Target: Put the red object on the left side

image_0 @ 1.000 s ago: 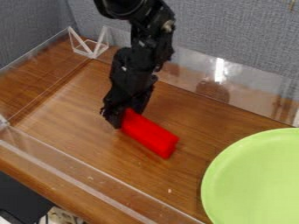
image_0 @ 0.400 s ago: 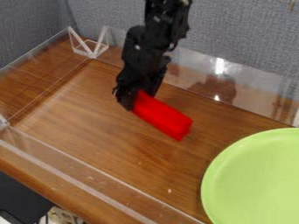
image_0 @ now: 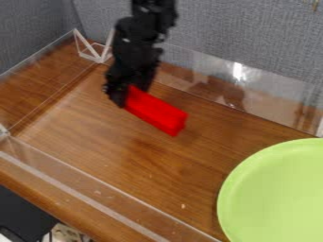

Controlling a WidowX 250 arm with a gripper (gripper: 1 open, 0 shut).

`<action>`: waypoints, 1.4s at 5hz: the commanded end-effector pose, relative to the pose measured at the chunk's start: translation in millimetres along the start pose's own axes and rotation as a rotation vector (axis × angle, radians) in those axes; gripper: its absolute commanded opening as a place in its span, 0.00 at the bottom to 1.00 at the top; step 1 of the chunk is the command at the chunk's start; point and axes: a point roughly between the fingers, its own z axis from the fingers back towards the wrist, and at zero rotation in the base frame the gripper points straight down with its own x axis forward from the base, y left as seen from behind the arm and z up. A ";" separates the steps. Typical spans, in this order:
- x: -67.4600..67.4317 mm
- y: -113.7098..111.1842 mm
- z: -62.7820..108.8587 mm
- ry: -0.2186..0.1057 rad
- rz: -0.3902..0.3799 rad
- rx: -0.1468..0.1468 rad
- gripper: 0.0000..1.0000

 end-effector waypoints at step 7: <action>64.4 -5.4 -26.5 0.043 0.118 -0.004 1.00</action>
